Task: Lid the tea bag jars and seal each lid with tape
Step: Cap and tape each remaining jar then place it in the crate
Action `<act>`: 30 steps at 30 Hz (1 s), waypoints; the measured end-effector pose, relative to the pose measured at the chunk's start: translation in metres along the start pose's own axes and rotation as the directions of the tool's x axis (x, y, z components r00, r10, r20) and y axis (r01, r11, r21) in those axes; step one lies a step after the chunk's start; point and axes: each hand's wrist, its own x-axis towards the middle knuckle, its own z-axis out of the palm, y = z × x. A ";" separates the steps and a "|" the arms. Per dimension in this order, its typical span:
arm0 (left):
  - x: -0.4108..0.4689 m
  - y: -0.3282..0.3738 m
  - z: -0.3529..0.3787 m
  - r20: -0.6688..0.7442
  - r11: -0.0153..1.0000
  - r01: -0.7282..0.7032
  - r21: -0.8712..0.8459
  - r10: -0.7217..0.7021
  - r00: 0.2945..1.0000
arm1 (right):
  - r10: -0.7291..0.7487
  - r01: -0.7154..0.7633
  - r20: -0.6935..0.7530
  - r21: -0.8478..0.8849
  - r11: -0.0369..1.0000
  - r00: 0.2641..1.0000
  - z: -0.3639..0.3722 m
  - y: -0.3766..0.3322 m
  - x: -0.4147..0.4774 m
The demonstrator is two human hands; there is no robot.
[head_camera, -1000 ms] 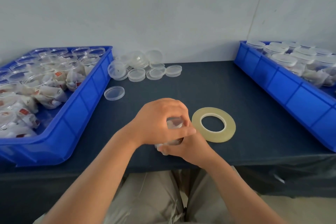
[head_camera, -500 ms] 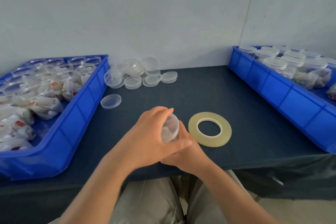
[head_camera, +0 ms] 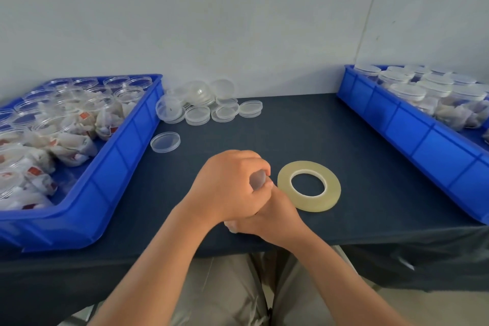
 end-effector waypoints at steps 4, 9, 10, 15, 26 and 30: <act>-0.005 0.000 0.001 -0.058 0.997 -0.023 -0.071 0.019 0.998 | -0.060 0.053 0.033 0.193 0.980 0.998 -0.004 -0.003 -0.003; -0.008 0.007 0.000 -0.040 0.996 -0.006 -0.083 0.003 0.999 | -0.108 0.094 0.041 0.257 0.962 0.993 -0.008 -0.004 -0.002; -0.008 0.010 0.000 -0.049 0.996 0.034 -0.077 -0.038 0.998 | -0.126 0.115 0.032 0.237 0.965 0.991 -0.008 -0.004 -0.002; -0.005 0.023 0.010 -0.131 0.974 0.224 -0.028 -0.226 0.965 | -0.087 0.088 -0.012 0.128 0.988 0.996 -0.002 -0.004 -0.008; 0.001 -0.003 -0.007 0.049 0.964 -0.149 -0.222 0.164 0.985 | -0.043 0.038 0.015 0.259 0.965 0.999 -0.012 -0.001 -0.008; 0.008 -0.010 -0.010 0.063 0.940 -0.215 -0.263 0.239 0.969 | 0.010 -0.019 0.035 0.281 0.959 0.999 -0.014 0.003 -0.007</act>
